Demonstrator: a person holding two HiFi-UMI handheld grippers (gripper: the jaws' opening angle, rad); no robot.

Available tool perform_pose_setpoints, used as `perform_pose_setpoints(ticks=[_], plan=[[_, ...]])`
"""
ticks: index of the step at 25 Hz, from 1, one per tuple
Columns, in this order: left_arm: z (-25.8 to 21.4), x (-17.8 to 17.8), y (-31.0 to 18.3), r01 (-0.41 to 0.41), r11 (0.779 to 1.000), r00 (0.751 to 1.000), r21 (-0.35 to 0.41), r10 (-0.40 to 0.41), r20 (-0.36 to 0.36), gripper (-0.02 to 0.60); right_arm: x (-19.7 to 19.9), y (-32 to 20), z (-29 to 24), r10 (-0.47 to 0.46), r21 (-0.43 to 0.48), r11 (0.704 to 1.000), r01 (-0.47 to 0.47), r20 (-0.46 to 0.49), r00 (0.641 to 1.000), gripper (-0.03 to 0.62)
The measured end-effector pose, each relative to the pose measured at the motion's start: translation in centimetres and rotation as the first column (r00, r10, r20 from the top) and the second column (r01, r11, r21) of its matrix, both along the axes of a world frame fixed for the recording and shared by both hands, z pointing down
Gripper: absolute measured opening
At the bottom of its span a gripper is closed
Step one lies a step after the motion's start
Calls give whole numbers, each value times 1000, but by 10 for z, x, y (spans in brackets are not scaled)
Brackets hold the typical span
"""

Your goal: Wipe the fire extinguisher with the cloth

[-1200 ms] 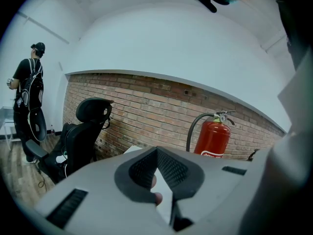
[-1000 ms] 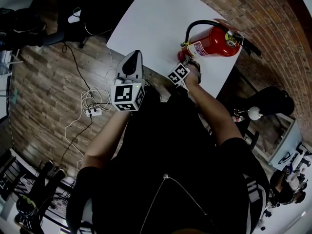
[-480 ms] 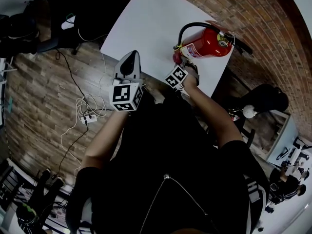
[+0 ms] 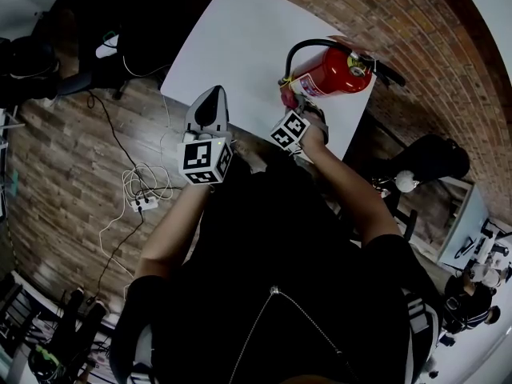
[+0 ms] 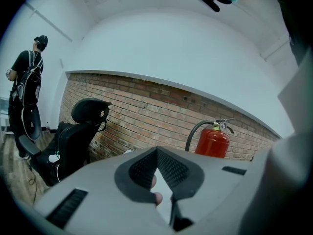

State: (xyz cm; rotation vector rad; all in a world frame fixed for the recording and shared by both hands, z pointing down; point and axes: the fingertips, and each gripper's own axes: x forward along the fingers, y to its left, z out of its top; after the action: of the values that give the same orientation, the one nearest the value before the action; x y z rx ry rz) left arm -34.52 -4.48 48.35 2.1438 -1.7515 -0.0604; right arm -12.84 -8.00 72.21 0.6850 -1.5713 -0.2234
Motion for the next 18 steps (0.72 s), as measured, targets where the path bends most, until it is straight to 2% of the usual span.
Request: perform_pose_setpoints(ticks=[18], plan=[[-9,3,-1,-6,1000,1000,27,7,-26,9,-2,2,-65,-7,21,1000,6,32,999,115]])
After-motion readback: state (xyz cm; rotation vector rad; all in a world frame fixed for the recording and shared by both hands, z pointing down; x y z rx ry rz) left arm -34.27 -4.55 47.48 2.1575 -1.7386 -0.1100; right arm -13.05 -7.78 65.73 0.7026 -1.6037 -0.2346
